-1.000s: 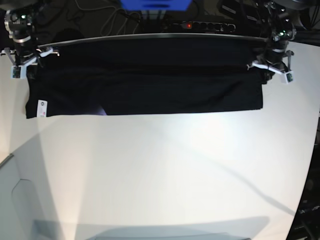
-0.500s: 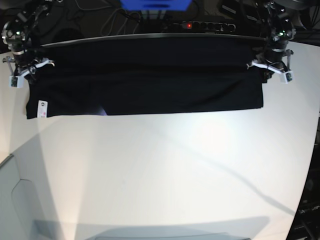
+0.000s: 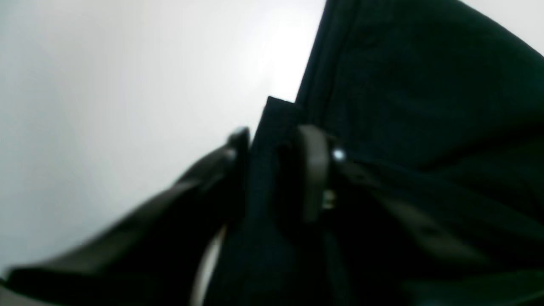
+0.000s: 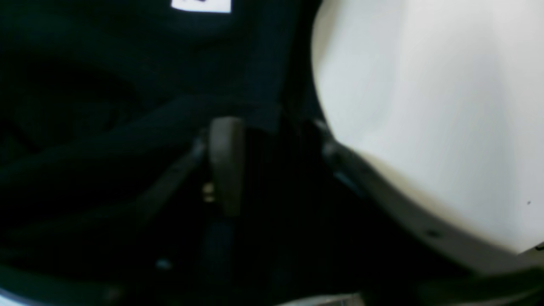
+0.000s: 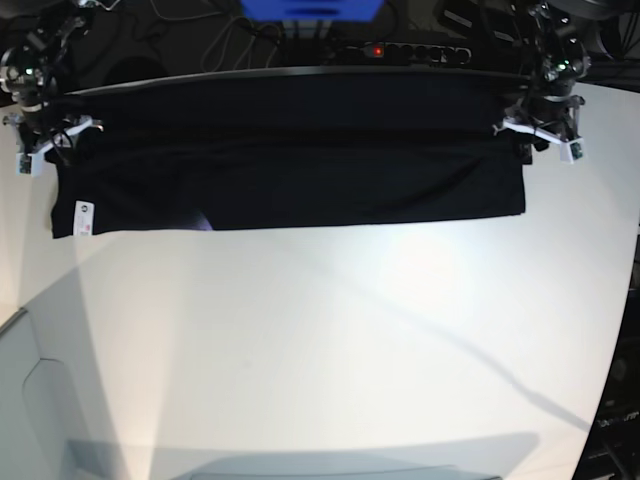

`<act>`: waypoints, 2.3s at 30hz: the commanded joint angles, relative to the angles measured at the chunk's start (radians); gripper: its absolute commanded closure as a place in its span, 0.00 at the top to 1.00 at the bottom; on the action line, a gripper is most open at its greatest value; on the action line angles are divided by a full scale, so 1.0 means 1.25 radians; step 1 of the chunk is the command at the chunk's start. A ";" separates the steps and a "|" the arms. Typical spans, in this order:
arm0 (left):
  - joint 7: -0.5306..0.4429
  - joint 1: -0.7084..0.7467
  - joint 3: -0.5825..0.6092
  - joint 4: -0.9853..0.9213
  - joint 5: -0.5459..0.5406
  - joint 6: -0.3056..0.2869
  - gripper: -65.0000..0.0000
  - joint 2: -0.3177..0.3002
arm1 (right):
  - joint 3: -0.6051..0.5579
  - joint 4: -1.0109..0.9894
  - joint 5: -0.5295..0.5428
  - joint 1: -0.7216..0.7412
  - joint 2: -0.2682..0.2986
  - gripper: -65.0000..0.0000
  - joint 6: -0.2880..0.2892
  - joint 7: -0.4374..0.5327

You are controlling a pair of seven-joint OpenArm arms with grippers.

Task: Fold the T-shirt properly
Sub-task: 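Hold the strip's two ends with both grippers and adjust them, then fold the strip end with the left gripper over toward the right gripper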

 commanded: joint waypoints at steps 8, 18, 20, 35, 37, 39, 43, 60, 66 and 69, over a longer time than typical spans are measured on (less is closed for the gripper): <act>-0.016 0.020 -0.006 0.076 -0.002 -0.001 0.81 -0.007 | 0.049 0.149 0.015 0.003 -0.055 0.49 0.011 0.017; -0.012 0.025 -0.005 0.037 -0.002 -0.001 0.80 -0.006 | 0.044 0.244 0.014 -0.043 -0.144 0.49 0.011 0.010; -0.012 0.023 -0.002 0.009 -0.003 -0.001 0.80 -0.006 | 0.044 0.242 0.011 -0.045 -0.152 0.49 0.011 0.010; -0.011 0.003 0.025 -0.007 -0.003 -0.001 0.28 -0.007 | 0.016 0.242 0.009 -0.050 -0.152 0.49 0.011 0.010; -0.011 0.002 0.025 -0.007 -0.003 -0.001 0.15 -0.007 | 0.016 0.242 0.009 -0.050 -0.152 0.49 0.011 0.010; -0.011 0.002 0.023 -0.007 -0.003 -0.001 0.01 -0.007 | 0.016 0.233 0.009 -0.050 -0.152 0.49 0.011 0.010; -0.011 0.002 0.020 -0.007 -0.003 -0.001 0.01 -0.007 | 0.015 0.164 0.009 -0.042 -0.146 0.49 0.011 0.012; -0.010 0.003 0.015 0.238 0.000 0.002 0.00 0.023 | -0.033 -0.037 0.010 -0.030 -0.081 0.49 0.011 0.019; -0.010 0.002 0.070 0.290 0.003 0.007 0.00 0.085 | -0.044 -0.037 0.010 -0.031 -0.085 0.49 0.011 0.019; -0.010 -0.002 0.146 0.291 0.005 0.009 0.00 0.113 | -0.053 -0.037 0.010 -0.032 -0.085 0.49 0.011 0.019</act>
